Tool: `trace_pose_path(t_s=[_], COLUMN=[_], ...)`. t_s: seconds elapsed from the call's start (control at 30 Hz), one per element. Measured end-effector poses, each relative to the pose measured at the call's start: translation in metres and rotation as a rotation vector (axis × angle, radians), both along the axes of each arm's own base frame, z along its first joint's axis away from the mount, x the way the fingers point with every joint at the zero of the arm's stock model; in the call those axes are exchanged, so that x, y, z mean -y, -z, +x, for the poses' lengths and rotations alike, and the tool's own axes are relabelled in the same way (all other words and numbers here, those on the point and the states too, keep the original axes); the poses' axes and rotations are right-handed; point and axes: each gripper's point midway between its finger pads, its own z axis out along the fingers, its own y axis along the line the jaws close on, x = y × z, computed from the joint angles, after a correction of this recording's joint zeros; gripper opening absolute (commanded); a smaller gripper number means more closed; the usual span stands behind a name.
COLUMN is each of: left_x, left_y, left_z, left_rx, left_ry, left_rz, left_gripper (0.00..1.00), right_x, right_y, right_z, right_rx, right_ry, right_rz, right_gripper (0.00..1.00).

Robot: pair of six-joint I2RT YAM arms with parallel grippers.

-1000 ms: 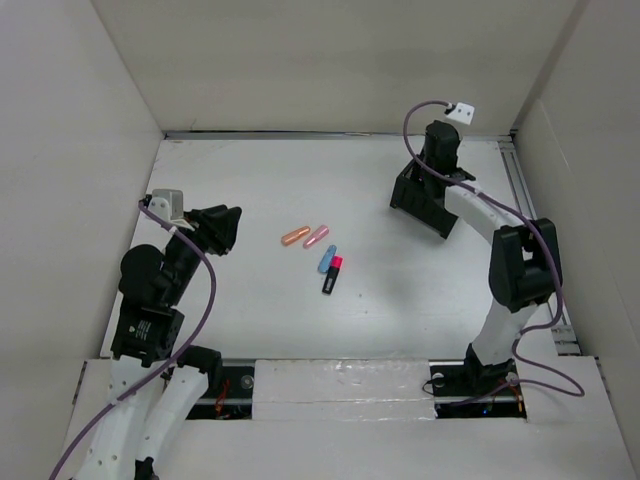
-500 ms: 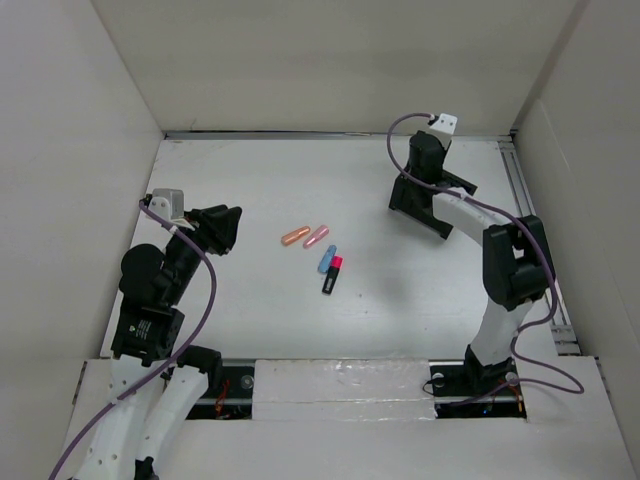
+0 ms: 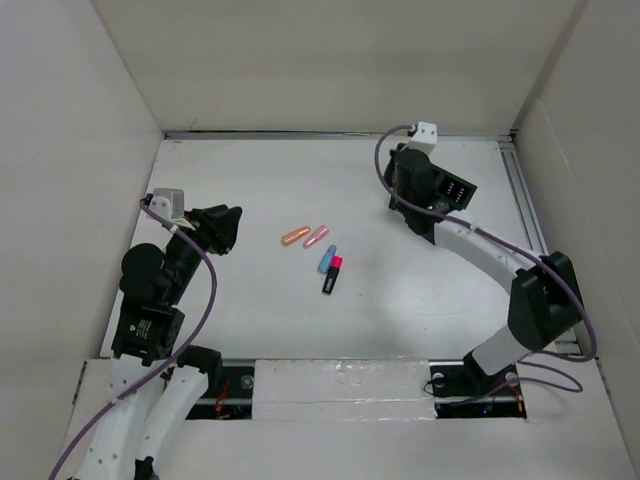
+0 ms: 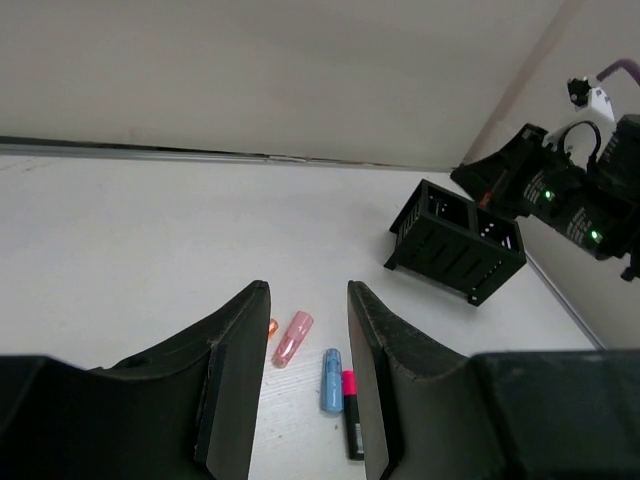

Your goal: Organize the desk

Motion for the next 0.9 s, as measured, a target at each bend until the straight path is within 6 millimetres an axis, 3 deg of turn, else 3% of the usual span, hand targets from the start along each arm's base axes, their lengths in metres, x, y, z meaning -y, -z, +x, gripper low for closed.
trace_pose_path(t_s=[0.07, 0.1, 0.13, 0.2, 0.23, 0.3, 0.4, 0.57, 0.73, 0.9], left_x=[0.000, 0.000, 0.000, 0.000, 0.000, -0.001, -0.001, -0.001, -0.002, -0.002], left_y=[0.000, 0.000, 0.000, 0.000, 0.000, -0.001, -0.001, -0.001, -0.001, -0.001], left_z=[0.000, 0.000, 0.000, 0.000, 0.000, -0.001, -0.001, -0.001, -0.001, -0.001], left_rx=[0.000, 0.000, 0.000, 0.000, 0.001, 0.004, 0.005, 0.004, 0.005, 0.004], left_ry=[0.000, 0.000, 0.000, 0.000, 0.000, -0.002, -0.003, -0.004, -0.008, -0.008], left_rz=[0.000, 0.000, 0.000, 0.000, 0.000, -0.001, -0.002, -0.001, -0.001, -0.001], left_gripper=[0.33, 0.33, 0.33, 0.33, 0.34, 0.33, 0.34, 0.33, 0.34, 0.33], right_x=[-0.037, -0.059, -0.082, -0.121, -0.136, -0.159, -0.167, -0.156, -0.151, -0.159], right_y=[0.009, 0.020, 0.034, 0.073, 0.092, 0.128, 0.167, 0.205, 0.226, 0.227], right_z=[-0.023, -0.037, -0.052, -0.086, -0.103, -0.133, -0.159, -0.168, -0.174, -0.166], right_rx=[-0.022, -0.045, -0.077, -0.171, -0.220, -0.322, -0.440, -0.551, -0.611, -0.605], right_ry=[-0.121, -0.187, -0.255, -0.381, -0.433, -0.520, -0.572, -0.559, -0.539, -0.532], right_rz=[0.017, 0.019, 0.014, -0.012, -0.032, -0.082, -0.154, -0.216, -0.243, -0.240], right_gripper=[0.00, 0.07, 0.26, 0.46, 0.60, 0.68, 0.65, 0.60, 0.55, 0.53])
